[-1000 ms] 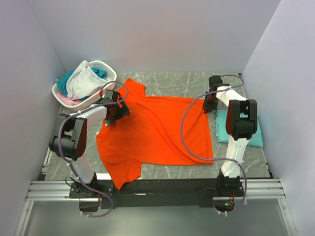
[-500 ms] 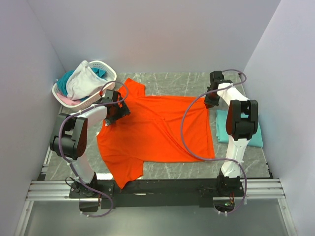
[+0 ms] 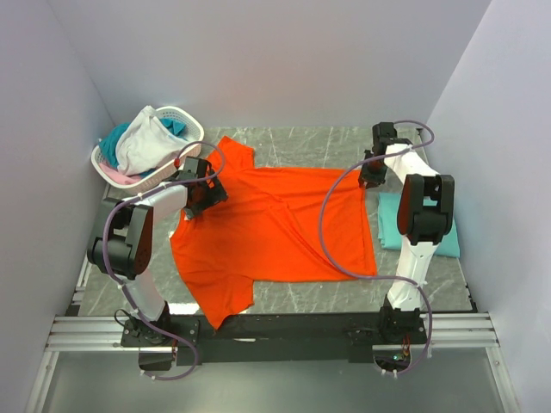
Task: Fold and stack the t-shirts
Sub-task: Flatten the tshirt out
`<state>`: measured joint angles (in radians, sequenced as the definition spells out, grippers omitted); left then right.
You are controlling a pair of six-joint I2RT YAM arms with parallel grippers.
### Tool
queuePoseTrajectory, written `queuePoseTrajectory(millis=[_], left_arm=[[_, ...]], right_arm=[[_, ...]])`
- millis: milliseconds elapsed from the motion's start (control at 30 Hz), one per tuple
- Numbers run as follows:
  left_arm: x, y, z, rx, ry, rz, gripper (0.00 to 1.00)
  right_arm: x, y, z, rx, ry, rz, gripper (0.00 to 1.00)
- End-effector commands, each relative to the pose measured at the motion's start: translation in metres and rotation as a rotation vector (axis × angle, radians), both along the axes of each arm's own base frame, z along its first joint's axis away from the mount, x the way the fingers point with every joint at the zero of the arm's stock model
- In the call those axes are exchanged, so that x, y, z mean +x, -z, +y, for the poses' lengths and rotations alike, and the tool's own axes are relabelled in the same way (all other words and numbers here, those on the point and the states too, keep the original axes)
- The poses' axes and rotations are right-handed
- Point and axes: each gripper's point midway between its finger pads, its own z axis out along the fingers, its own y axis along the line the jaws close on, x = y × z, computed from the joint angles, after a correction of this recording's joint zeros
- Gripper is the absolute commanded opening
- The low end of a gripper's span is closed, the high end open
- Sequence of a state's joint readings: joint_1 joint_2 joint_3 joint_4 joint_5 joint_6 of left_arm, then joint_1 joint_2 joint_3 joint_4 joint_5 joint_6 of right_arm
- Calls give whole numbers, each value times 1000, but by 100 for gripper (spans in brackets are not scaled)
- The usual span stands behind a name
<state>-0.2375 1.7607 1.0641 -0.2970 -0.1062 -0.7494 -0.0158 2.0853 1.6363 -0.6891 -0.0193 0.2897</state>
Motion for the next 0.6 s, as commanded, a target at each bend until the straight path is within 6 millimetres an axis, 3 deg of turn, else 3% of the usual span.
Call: queuePoseTrajectory(millis=[0, 33, 100, 133, 167, 200, 300, 333, 400, 433, 467, 500, 533, 567], left_arm=[[-1, 1, 2, 12, -2, 12, 99], [2, -5, 1, 6, -3, -4, 99], [5, -13, -1, -4, 2, -25, 99], [7, -21, -2, -9, 2, -46, 99], [8, -25, -3, -14, 4, -53, 99], [9, -32, -4, -19, 6, -73, 99], [6, -41, -7, -24, 10, -90, 99], [4, -45, -8, -17, 10, -102, 99], [0, -50, -10, -15, 16, -112, 100], [-5, -51, -11, -13, 20, -116, 99], [-9, -51, -11, -18, 19, -114, 99], [-12, -51, -12, -21, 18, -113, 99], [-19, -50, -12, -24, 19, -110, 99], [-22, -50, -13, -35, 17, -110, 99]], right_arm=[[10, -15, -5, -5, -8, -50, 37], [4, -14, -4, -2, -9, -41, 38], [0, -30, -2, 1, -4, -82, 40], [-14, -24, -2, 3, 0, -60, 41], [-20, -39, -2, 1, 6, -95, 42], [-26, -41, 0, 12, 33, -103, 42], [-69, -34, 5, 31, 64, -85, 44], [-96, -15, 5, 27, 78, -26, 44], [-119, -18, 1, 10, 113, -31, 45], [-144, -4, 2, 14, 116, 18, 46], [-154, -9, 5, 25, 110, -5, 46], [-163, -6, 13, 71, 100, -5, 46], [-186, 8, 19, 98, 90, 38, 47], [-193, 4, 24, 121, 83, 17, 49]])
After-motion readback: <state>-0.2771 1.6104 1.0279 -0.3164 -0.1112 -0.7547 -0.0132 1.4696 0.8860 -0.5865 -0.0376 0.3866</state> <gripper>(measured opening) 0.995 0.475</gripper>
